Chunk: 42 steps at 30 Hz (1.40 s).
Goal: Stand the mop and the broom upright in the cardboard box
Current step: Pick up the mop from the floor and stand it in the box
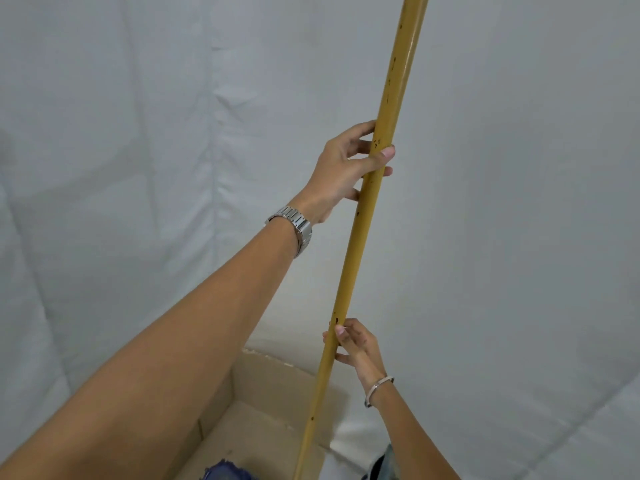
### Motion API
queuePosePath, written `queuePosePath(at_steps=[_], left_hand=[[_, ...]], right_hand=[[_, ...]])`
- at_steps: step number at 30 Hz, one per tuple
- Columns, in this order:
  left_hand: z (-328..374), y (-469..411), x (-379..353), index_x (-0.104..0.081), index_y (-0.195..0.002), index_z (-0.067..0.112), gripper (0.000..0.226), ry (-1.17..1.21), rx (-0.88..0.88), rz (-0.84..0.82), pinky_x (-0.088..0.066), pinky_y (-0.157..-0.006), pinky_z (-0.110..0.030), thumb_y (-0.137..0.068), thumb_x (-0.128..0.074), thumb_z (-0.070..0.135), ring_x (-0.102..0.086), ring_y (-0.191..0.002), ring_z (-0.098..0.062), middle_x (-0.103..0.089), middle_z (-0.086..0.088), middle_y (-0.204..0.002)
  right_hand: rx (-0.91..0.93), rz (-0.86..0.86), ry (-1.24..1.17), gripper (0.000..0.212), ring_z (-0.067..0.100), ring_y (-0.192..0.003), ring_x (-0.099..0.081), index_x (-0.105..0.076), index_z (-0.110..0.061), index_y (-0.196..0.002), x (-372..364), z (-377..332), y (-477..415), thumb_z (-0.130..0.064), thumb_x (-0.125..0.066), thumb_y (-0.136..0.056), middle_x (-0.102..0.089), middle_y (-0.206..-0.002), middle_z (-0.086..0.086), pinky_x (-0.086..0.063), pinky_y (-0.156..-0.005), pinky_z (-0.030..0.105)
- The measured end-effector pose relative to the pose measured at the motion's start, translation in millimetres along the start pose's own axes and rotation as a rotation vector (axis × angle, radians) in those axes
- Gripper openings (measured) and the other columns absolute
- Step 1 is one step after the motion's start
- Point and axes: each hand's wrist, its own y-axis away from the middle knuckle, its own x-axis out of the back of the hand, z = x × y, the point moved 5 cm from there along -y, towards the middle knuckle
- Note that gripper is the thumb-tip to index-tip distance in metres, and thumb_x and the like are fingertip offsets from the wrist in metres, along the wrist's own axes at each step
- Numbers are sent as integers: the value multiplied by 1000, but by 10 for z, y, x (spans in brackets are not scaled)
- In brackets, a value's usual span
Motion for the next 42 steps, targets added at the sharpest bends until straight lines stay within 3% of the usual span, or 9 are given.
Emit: queuePosePath(at_steps=[5,11,16,20,23,26,31,36,42], left_hand=[[-471,-287,589,-50,-130,17,47,5,23,47,-56,-75,-60,-85,-65,15,-70,-94,-21,-60,5,-100],[-1083,-599,1154,-48,-131,16,49,8,45,62,-56,-76,-59,-85,-66,14,-69,-97,-22,-58,5,-101],[-1579,-970,1562,-43,-135,14,54,25,64,11,-57,-77,-57,-86,-65,13,-68,-97,-22,-56,2,-104],[-1927,-1314,1890,-41,-138,16,57,59,85,-44,-59,-76,-50,-86,-64,13,-68,-97,-20,-55,1,-105],[-2231,-1580,2049,-40,-139,16,57,88,101,-66,-58,-78,-51,-86,-63,12,-67,-100,-22,-53,-2,-111],[-2572,-1821,2097,-40,-138,15,57,109,126,-89,-57,-80,-52,-86,-64,12,-66,-103,-24,-52,-4,-114],[-3137,-2142,2110,-45,-134,15,54,98,152,-50,-57,-78,-54,-84,-67,12,-62,-108,-32,-54,-14,-121],[-3704,-2392,2081,-54,-124,15,51,107,204,-43,-61,-69,-45,-78,-73,8,-66,-89,-25,-56,1,-99],[-4338,-2711,1898,-61,-107,20,43,76,204,17,-61,-64,-42,-69,-80,9,-72,-80,-23,-65,-2,-98]], right_hand=[[-33,-70,7,6,24,-92,-63,-59,-18,-87,-385,278,-681,-22,-54,-89,-66,-94,12,-55,-84,44],[-71,-80,55,6,22,-92,-61,-57,-24,-87,-728,603,-1378,-21,-52,-90,-61,-100,16,-54,-79,31],[-73,5,127,12,23,-92,-59,-56,-27,-86,-917,804,-1965,-17,-49,-91,-60,-112,28,-53,-80,29],[-68,77,159,7,40,-103,-57,-55,-19,-93,-1069,953,-2450,-17,-48,-92,-61,-112,29,-50,-87,44],[-77,136,165,9,32,-97,-59,-56,-23,-91,-1116,1077,-2820,-17,-49,-92,-63,-106,21,-51,-85,42],[-100,180,159,7,25,-92,-58,-56,-19,-92,-1079,1235,-3152,-16,-49,-91,-62,-101,13,-49,-85,40],[-147,186,177,7,25,-91,-56,-54,-13,-96,-958,1566,-3595,-13,-49,-91,-61,-103,18,-49,-88,45],[-201,204,178,11,25,-87,-53,-56,-18,-89,-814,1989,-3881,-10,-49,-91,-57,-92,13,-49,-84,44],[-207,248,194,13,22,-85,-56,-57,-25,-87,-523,2435,-4256,-16,-48,-92,-59,-88,5,-52,-86,45]])
